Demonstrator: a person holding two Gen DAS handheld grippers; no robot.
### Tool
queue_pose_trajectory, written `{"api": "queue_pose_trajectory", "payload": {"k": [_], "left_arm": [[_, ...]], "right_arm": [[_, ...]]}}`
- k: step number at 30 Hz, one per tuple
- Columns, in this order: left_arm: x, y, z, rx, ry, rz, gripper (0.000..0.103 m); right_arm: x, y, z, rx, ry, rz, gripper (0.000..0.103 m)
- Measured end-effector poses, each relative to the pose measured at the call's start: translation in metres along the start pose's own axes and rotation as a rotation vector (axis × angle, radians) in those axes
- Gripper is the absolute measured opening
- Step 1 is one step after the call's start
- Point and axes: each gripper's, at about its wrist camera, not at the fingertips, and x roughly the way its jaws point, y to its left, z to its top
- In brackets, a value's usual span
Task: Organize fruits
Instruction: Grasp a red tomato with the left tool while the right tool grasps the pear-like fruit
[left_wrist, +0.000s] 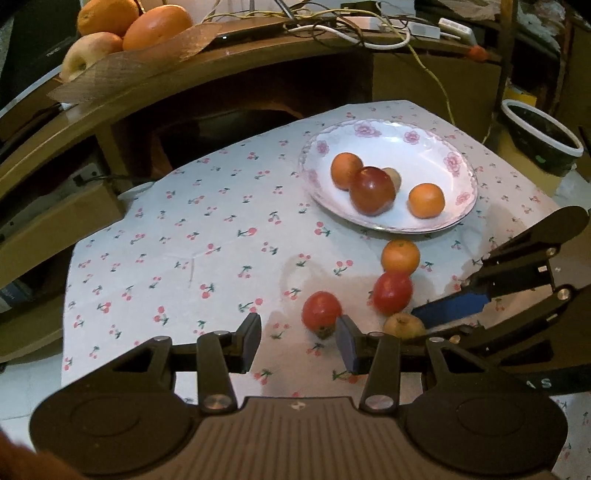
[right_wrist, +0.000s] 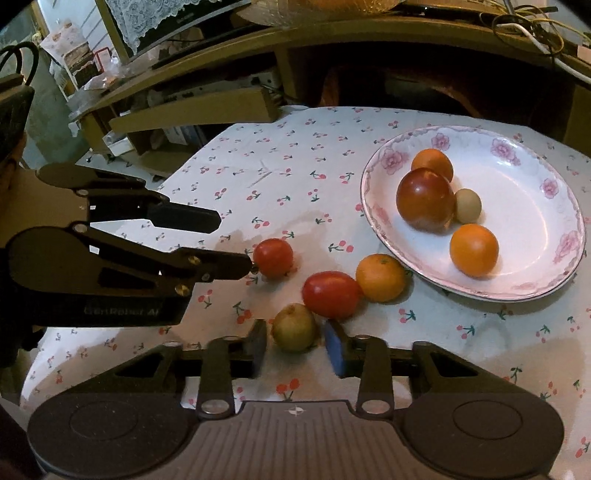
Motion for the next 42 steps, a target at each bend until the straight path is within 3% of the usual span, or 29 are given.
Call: {"api": "queue_pose_trajectory", "payload": {"k": [9, 12, 15, 19, 28, 35, 39, 42], "left_arm": [[0.023, -0.014, -0.002, 0.073, 0.002, 0.025, 0.05], [0.026, -0.012, 0.001, 0.041, 0.001, 0.025, 0.045], [0.028, -0.012, 0.003, 0.017, 0.012, 0.009, 0.033], [0.022, -0.019, 0.0, 0.024, 0.021, 0.021, 0.032], [-0.013, -0.048, -0.021, 0.017, 0.054, -0.028, 0.032], [-0.01, -0.065, -0.027, 0.045, 0.077, -0.027, 0.033], [-0.009, -0.066, -0.023, 0.052, 0.071, -0.041, 0.045], [-0.01, -0.068, -0.026, 0.081, 0.068, -0.035, 0.047]], "right_arm": [[-0.015, -0.008, -0.008, -0.007, 0.019, -0.008, 0.025], [-0.019, -0.014, -0.009, -0.002, 0.02, -0.017, 0.025], [-0.022, -0.019, -0.011, 0.008, 0.023, -0.021, 0.025], [-0.026, -0.021, -0.013, 0.0, 0.022, -0.045, 0.025], [-0.041, -0.028, -0.022, -0.039, 0.01, -0.103, 0.025], [-0.037, -0.024, -0.029, -0.103, 0.028, -0.102, 0.027], [-0.038, -0.028, -0.03, -0.096, 0.028, -0.085, 0.028], [-0.038, -0.028, -0.031, -0.099, 0.02, -0.079, 0.038]]}}
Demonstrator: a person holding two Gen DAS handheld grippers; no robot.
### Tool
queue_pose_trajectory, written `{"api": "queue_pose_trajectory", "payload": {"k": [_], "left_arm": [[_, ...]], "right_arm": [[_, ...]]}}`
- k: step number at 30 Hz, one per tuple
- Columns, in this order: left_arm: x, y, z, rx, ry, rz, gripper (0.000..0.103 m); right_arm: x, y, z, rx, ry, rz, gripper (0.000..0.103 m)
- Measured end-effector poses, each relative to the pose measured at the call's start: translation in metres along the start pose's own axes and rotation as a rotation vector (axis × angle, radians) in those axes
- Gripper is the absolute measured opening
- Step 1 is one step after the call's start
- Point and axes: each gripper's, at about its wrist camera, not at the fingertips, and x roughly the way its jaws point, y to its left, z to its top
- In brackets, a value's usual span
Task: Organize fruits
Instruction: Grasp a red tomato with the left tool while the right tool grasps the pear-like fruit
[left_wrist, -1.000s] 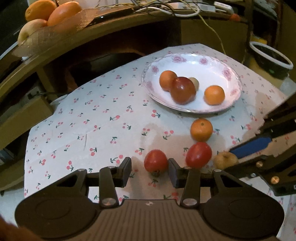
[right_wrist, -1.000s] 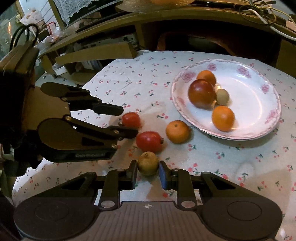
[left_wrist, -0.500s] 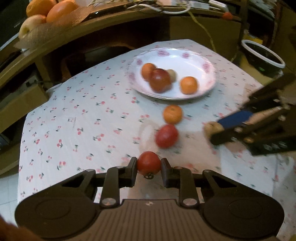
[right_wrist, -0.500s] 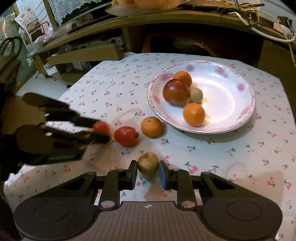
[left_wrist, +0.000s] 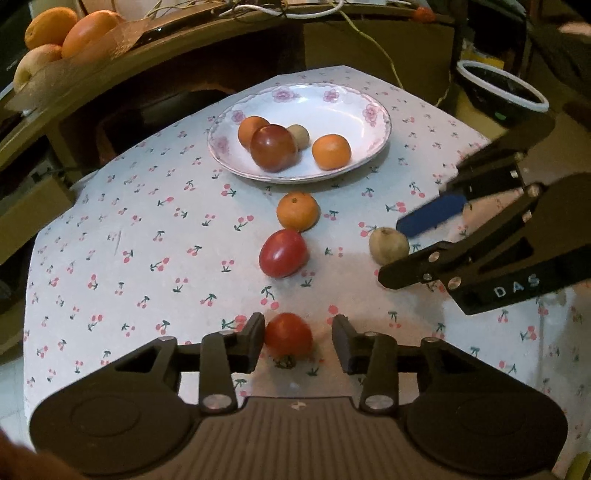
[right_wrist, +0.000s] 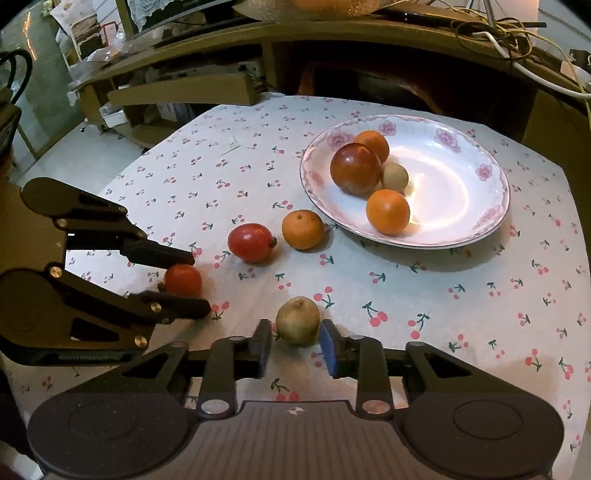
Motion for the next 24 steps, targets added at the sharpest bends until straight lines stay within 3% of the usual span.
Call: {"api": "queue_pose_trajectory", "payload": {"k": [2, 12, 15, 17, 24], "left_arm": [[-0.0002, 0.0014, -0.0023, 0.008, 0.002, 0.0, 0.049], [-0.0012, 0.0086, -0.0067, -0.011, 0.0, -0.014, 0.049], [-0.0016, 0.0065, -0.0069, -0.011, 0.009, -0.024, 0.039], [-0.0021, 0.0057, -0.0065, -0.013, 0.011, -0.023, 0.033], [-0.0051, 0.0092, -0.0012, -0.041, -0.005, -0.037, 0.032]], "right_arm": [[0.0006, 0.0004, 0.0002, -0.009, -0.003, -0.002, 0.046], [0.0027, -0.0022, 0.0048, 0.0, -0.001, -0.008, 0.046], [0.0032, -0.0005, 0.0048, -0.013, 0.004, -0.021, 0.041], [0.0029, 0.0, 0.0046, -0.015, 0.008, -0.016, 0.027], [0.0029, 0.0034, 0.0042, -0.025, 0.011, -0.018, 0.026]]}}
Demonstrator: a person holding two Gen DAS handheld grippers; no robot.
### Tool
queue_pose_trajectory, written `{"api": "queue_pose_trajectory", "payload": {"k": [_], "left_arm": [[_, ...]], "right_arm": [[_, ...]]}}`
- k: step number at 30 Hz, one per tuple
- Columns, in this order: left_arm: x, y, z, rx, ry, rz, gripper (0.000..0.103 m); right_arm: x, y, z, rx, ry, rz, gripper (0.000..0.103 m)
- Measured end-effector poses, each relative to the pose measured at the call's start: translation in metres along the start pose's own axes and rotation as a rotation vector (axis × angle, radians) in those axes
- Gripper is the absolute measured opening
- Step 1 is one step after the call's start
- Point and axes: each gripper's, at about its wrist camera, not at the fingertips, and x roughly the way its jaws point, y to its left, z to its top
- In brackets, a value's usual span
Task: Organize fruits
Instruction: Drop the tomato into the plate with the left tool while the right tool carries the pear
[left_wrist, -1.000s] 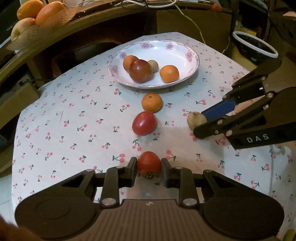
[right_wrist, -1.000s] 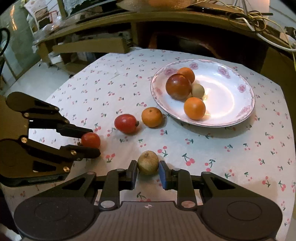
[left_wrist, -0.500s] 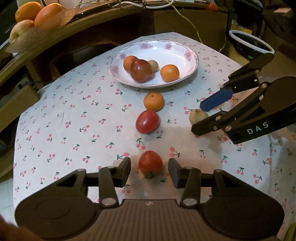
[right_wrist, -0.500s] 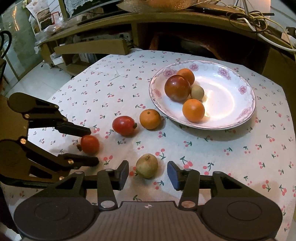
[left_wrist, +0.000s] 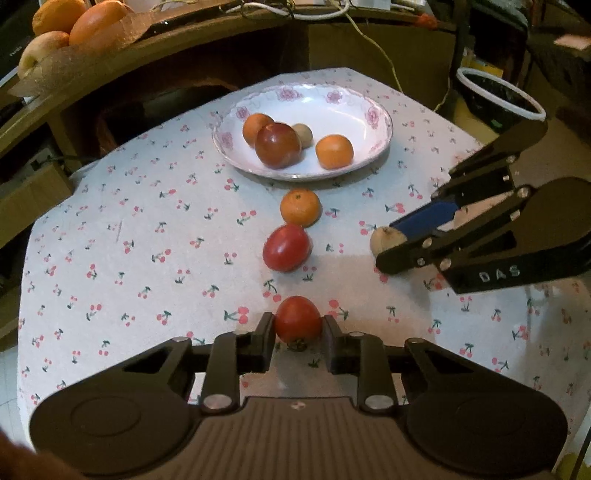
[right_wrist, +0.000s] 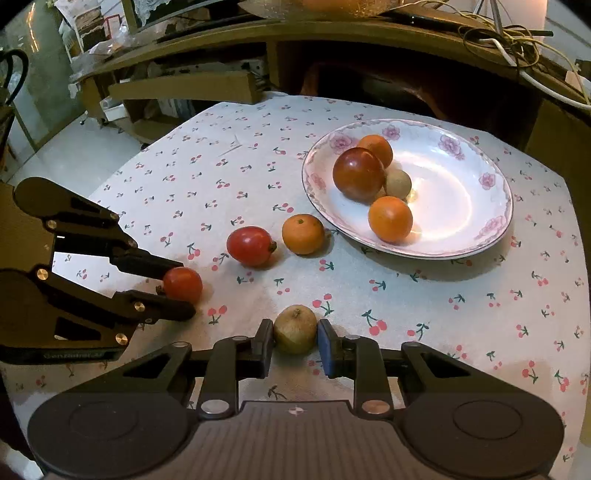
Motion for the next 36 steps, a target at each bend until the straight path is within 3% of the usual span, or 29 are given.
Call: {"api": "queue_pose_trajectory", "payload": {"k": [25, 36], "left_arm": [[-0.002, -0.007, 0.074, 0.008, -0.162, 0.04, 0.032], [0.03, -0.007, 0.103, -0.049, -0.16, 0.03, 0.032]], "right_arm": [[-0.027, -0.024, 0.032, 0.113, -0.156, -0.058, 0.026], [-0.02, -0.058, 0.042, 0.179, -0.184, -0.145, 0.026]]}}
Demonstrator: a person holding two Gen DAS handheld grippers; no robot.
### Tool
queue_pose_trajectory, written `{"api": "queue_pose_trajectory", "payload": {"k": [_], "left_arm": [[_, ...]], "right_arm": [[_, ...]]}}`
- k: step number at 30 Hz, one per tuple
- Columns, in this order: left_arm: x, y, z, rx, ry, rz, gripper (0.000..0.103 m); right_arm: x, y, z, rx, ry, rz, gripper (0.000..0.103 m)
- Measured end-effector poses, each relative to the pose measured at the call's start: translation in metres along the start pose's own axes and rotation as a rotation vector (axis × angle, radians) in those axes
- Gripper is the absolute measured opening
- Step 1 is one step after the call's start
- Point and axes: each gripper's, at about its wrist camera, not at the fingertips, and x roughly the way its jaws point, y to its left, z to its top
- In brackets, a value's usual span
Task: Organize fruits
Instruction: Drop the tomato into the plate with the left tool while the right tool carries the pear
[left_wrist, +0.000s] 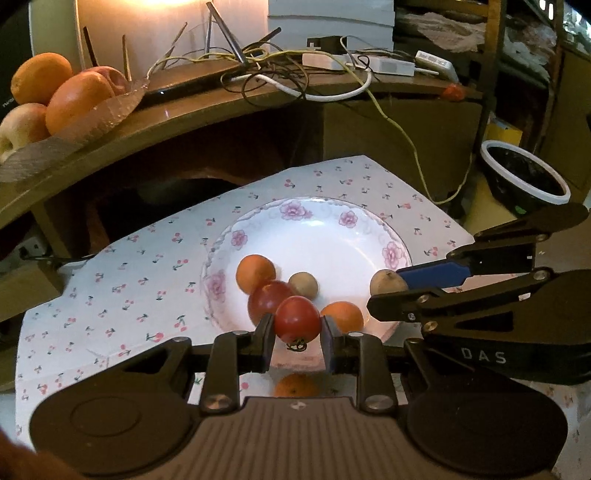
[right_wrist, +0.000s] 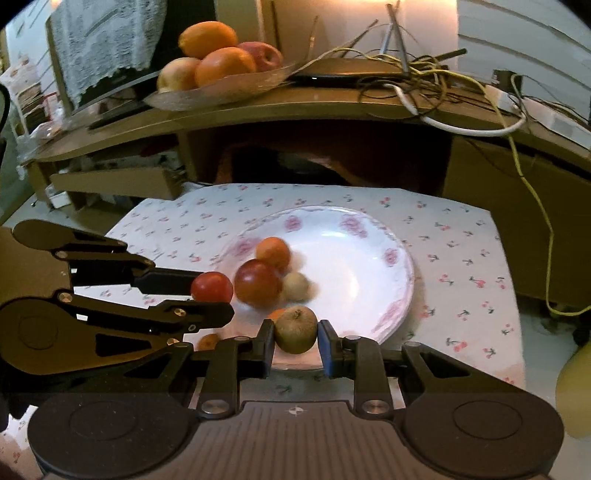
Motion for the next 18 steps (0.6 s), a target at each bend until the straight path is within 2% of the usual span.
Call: {"api": "queue_pose_trajectory", "payload": {"k": [8, 18], "left_arm": [[0.019, -0.002, 0.001, -0.01, 0.026, -0.003, 0.032], [0.02, -0.001, 0.003, -0.008, 0.007, -0.002, 0.032]], "right_arm": [[0.016, -0.012, 0.001, 0.014, 0.016, -0.03, 0.026], [0.035, -0.019, 0.006, 0.04, 0.026, -0.047, 0.026]]}}
